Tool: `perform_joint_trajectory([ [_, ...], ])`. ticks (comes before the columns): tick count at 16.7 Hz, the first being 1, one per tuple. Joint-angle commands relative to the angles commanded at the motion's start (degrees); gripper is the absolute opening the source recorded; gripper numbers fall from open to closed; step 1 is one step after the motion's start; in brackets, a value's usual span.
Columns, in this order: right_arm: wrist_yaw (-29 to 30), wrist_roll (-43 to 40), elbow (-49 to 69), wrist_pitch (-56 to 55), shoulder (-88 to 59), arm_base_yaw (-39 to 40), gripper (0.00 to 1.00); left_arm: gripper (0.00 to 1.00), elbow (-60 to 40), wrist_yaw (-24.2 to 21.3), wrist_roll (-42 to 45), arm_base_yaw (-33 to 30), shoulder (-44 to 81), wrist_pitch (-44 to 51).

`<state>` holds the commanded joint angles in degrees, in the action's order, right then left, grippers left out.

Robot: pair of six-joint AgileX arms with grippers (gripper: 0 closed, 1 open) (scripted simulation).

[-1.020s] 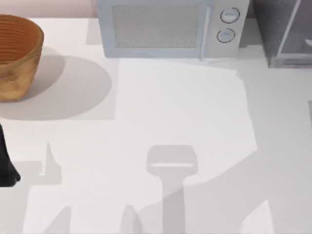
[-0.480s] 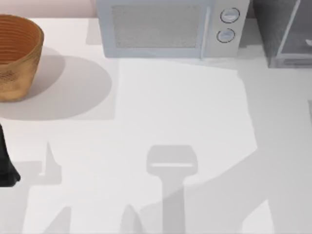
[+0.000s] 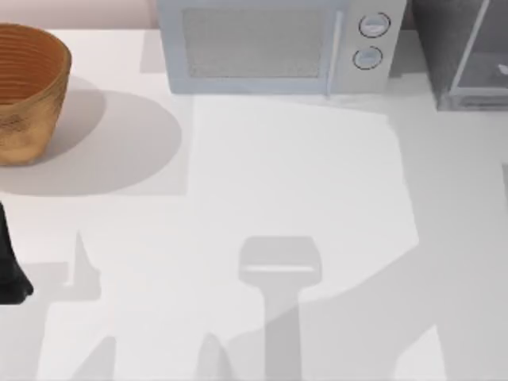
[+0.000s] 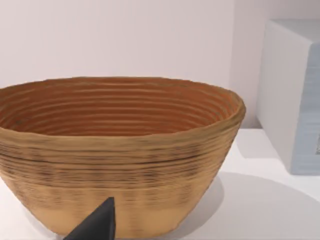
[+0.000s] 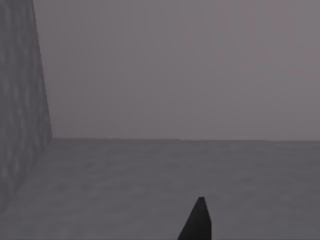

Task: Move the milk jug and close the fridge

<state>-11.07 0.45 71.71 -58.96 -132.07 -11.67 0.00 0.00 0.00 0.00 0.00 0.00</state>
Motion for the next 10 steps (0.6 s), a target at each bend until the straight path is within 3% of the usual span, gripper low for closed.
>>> perform_joint_trajectory([
  [5,0.0,0.0,0.0,0.0,0.0,0.0,0.98,1.00,0.0,0.0,0.0,0.0,0.0,0.0],
  [10,0.0,0.0,0.0,0.0,0.0,0.0,1.00,1.00,0.0,0.0,0.0,0.0,0.0,0.0],
])
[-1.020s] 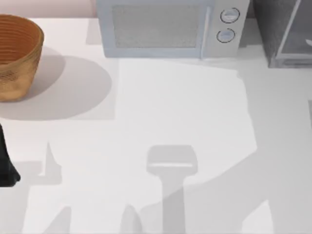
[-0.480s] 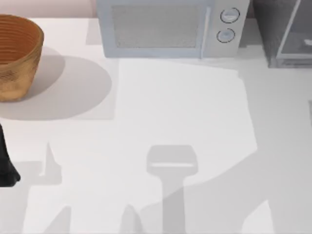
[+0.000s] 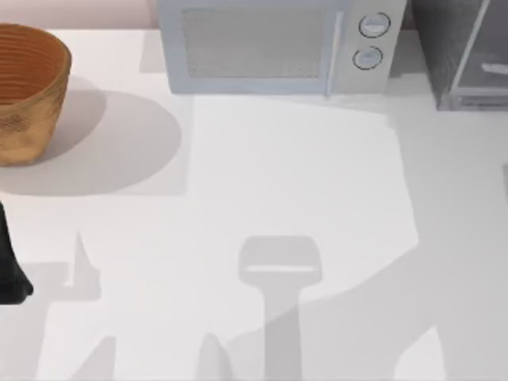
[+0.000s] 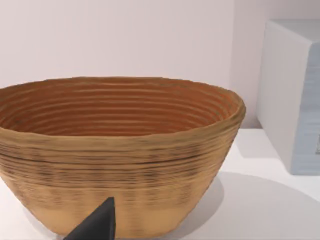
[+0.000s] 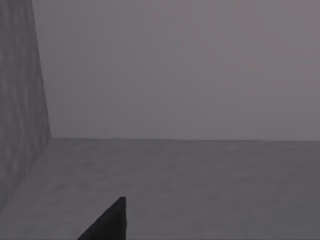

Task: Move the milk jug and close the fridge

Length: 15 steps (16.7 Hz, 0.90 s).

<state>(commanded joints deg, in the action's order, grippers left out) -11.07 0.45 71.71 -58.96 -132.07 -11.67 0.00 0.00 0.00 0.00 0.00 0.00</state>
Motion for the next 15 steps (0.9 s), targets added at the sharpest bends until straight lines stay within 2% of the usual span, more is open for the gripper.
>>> perform_joint_trajectory([
  [8,0.5,0.6,-3.0,2.5,3.4,0.3,1.00,1.00,0.0,0.0,0.0,0.0,0.0,0.0],
  [15,1.6,1.2,-21.0,17.6,25.7,4.4,1.00,1.00,0.0,0.0,0.0,0.0,0.0,0.0],
])
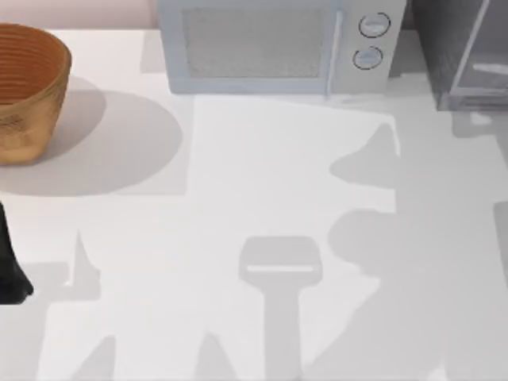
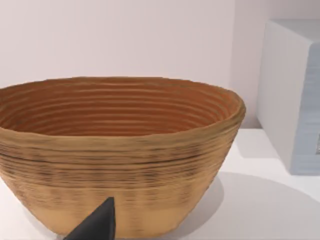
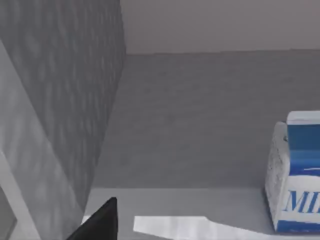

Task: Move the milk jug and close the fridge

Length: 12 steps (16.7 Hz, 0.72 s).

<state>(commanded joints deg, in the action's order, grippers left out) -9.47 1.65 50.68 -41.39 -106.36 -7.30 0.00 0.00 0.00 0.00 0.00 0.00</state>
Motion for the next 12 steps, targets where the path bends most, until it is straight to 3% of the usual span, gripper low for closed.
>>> perform_joint_trajectory([
  [12,4.6,-1.9,-31.1,24.8,80.9,5.7,1.00,1.00,0.0,0.0,0.0,0.0,0.0,0.0],
])
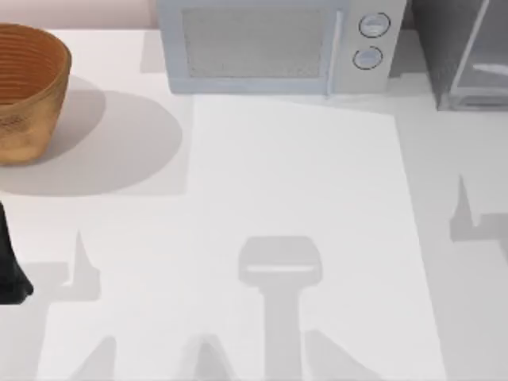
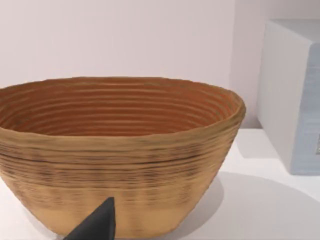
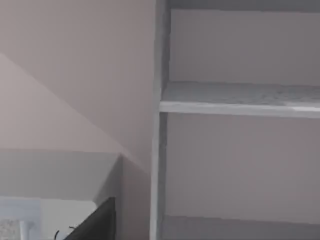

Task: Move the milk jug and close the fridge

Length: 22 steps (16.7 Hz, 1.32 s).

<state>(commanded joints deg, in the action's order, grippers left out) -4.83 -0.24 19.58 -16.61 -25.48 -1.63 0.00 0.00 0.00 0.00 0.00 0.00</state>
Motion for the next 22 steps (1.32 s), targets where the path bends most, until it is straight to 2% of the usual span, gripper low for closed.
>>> perform_joint_trajectory([
  [4,3.0,0.1,-11.9,9.7,17.2,0.8,1.00,1.00,0.0,0.0,0.0,0.0,0.0,0.0],
  [9,4.8,0.2,-19.6,16.6,25.5,1.6,1.00,1.00,0.0,0.0,0.0,0.0,0.0,0.0],
  [16,5.0,0.3,-18.3,18.4,26.7,1.3,1.00,1.00,0.0,0.0,0.0,0.0,0.0,0.0],
  [19,5.3,0.3,-14.3,25.8,31.6,1.0,1.00,1.00,0.0,0.0,0.0,0.0,0.0,0.0],
  [22,5.4,0.1,-8.5,38.0,38.6,1.0,1.00,1.00,0.0,0.0,0.0,0.0,0.0,0.0],
])
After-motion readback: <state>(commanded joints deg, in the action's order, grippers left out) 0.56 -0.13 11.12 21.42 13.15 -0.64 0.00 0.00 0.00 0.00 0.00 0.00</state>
